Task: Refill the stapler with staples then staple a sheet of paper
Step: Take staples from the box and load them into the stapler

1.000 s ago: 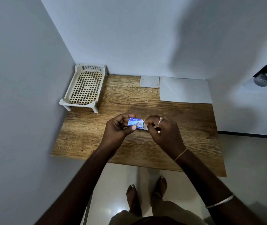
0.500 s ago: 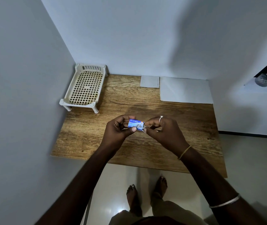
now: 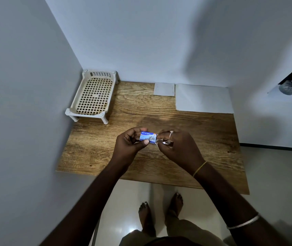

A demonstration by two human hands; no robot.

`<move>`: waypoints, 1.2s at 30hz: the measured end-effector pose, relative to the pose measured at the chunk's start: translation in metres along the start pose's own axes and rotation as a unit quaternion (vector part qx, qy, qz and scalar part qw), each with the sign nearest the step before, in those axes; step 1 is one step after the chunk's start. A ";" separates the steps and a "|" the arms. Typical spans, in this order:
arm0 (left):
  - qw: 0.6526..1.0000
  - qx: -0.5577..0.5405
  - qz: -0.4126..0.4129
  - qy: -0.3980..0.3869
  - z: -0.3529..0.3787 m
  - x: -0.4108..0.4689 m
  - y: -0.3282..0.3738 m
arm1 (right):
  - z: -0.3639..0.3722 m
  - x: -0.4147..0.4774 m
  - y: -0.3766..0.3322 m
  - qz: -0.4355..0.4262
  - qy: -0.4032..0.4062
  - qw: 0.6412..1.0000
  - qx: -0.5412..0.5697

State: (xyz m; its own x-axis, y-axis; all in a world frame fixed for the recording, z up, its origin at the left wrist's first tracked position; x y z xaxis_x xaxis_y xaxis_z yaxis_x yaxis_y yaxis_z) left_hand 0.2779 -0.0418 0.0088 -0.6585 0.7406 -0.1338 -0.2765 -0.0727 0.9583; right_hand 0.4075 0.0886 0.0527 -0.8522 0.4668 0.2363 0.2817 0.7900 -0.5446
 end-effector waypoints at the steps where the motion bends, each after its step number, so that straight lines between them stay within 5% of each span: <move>1: 1.000 0.001 0.000 0.000 0.000 0.000 0.000 | 0.000 -0.001 0.000 0.001 0.006 1.000 -0.001; 36: 1.000 0.026 -0.006 -0.015 -0.005 -0.003 0.004 | 0.012 -0.008 0.002 0.035 0.005 0.999 0.030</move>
State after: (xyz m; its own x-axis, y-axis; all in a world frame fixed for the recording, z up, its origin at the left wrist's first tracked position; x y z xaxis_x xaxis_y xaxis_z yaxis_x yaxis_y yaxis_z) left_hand 0.2754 -0.0482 0.0115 -0.6344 0.7604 -0.1387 -0.2463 -0.0288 0.9688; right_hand 0.4090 0.0815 0.0399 -0.8272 0.5238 0.2034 0.3133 0.7304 -0.6069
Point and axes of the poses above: each hand's wrist, its own x-axis towards the middle knuckle, its own z-axis out of the palm, y = z × x, the point moved 5 cm from there along x, towards the middle knuckle, and after that the axes turned 7 degrees about -x, right-handed, at the moved point
